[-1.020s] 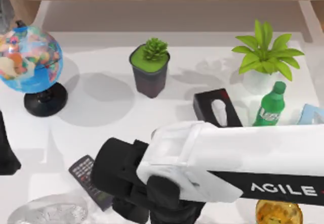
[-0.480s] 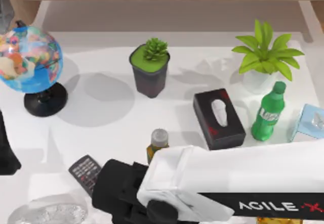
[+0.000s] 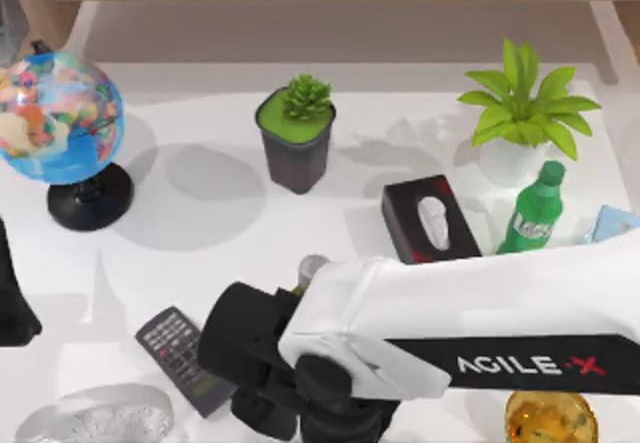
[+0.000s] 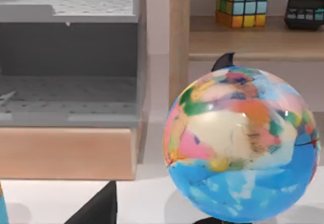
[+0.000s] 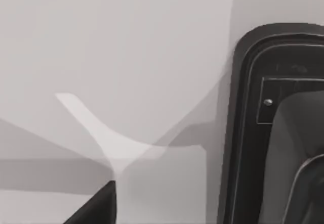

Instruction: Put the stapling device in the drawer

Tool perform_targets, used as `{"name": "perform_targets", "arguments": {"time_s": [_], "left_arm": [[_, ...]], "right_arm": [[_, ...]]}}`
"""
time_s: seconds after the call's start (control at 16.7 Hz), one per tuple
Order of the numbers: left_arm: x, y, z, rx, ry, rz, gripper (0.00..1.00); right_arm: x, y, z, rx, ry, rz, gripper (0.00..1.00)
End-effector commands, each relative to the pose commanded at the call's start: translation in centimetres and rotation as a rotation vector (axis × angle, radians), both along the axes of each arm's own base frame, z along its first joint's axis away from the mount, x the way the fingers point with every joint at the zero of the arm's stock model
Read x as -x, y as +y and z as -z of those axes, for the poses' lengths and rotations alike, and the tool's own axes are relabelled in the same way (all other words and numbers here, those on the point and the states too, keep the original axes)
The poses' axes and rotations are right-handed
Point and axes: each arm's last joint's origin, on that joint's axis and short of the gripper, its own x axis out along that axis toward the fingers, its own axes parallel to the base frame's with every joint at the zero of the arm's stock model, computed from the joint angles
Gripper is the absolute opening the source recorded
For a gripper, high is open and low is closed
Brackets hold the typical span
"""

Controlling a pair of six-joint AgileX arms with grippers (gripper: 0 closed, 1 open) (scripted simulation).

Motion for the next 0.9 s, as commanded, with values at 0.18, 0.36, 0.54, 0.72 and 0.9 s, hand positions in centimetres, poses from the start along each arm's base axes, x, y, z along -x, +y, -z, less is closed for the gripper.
{"name": "perform_targets", "arguments": {"time_s": [0.18,0.36,0.54,0.72,0.9], "left_arm": [[0.00,0.00,0.00,0.000,0.000,0.000,1.00],[0.00,0.00,0.00,0.000,0.000,0.000,1.00],[0.00,0.00,0.00,0.000,0.000,0.000,1.00],[0.00,0.00,0.00,0.000,0.000,0.000,1.00],[0.00,0.00,0.00,0.000,0.000,0.000,1.00]], "right_arm": [[0.00,0.00,0.00,0.000,0.000,0.000,0.77],[0.00,0.00,0.00,0.000,0.000,0.000,0.55],[0.00,0.00,0.00,0.000,0.000,0.000,0.32],[0.00,0.00,0.00,0.000,0.000,0.000,0.10],[0.00,0.00,0.00,0.000,0.000,0.000,0.00]]}}
